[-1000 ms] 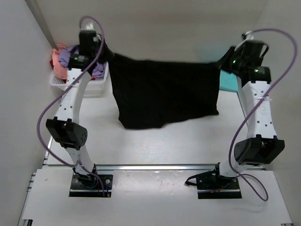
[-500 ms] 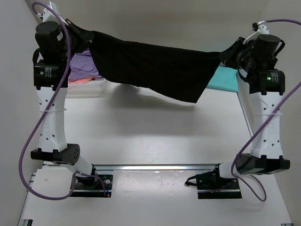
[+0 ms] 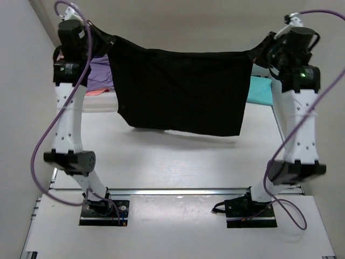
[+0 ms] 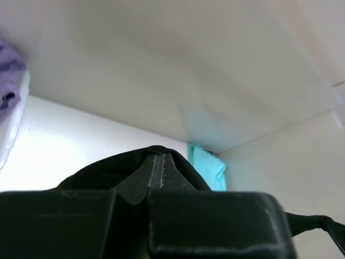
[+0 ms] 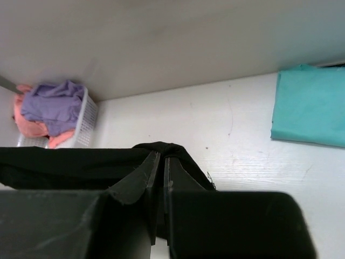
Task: Fold and stack the t-shirts
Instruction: Flatten out the tshirt
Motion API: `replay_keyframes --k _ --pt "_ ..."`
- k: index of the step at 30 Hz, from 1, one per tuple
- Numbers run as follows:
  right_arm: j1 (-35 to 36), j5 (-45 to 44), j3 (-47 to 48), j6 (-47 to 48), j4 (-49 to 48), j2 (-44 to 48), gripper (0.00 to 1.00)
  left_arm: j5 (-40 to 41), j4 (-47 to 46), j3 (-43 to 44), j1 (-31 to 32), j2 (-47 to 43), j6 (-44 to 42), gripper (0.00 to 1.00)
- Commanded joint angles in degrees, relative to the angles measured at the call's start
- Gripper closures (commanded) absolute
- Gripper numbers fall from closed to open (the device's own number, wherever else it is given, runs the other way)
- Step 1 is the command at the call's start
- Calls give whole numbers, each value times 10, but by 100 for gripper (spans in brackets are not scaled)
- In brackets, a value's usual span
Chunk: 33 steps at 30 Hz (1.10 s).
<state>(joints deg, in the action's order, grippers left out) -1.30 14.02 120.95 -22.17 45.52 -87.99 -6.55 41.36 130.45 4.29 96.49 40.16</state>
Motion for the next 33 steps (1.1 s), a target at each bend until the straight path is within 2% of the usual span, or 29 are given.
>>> replay_keyframes --k 1,3,4,7,9,11,13,17,21,24,26,27,30,33 --pt "9 -8 32 9 -20 -92 100 -33 -8 25 -8 75 13 100" --pt "9 -3 64 6 -26 -130 100 -47 -12 51 -10 115 22 100" --pt "9 1 120 9 -25 -161 99 -63 -22 72 -16 151 33 100" --pt "9 14 211 13 -19 -233 100 -73 -37 118 -22 182 41 100" --pt "5 28 266 16 -25 -250 100 -51 -52 138 -21 181 32 100" --pt "-7 34 241 11 -44 -234 100 -17 -72 132 -16 148 3 100" --pt "-13 34 168 13 -74 -186 100 8 -88 98 -17 113 -10 100" --pt "-21 34 98 33 -59 -142 100 6 -52 67 -25 57 -29 100" --pt "-6 25 -3 49 -19 -86 100 0 -18 -63 14 -18 -34 100" --pt "9 0 -155 47 -39 -5 100 14 -5 -211 52 -102 -35 100" --pt "4 23 -307 28 -80 46 100 -19 -26 -388 54 -160 -21 100" --pt "-4 34 -344 20 -85 61 99 -25 -29 -435 42 -191 -6 100" --pt "-15 53 -526 18 -98 116 100 -72 -65 -688 39 -251 6 100" --pt "-26 58 -644 27 -107 156 100 -86 -102 -839 60 -298 18 100"
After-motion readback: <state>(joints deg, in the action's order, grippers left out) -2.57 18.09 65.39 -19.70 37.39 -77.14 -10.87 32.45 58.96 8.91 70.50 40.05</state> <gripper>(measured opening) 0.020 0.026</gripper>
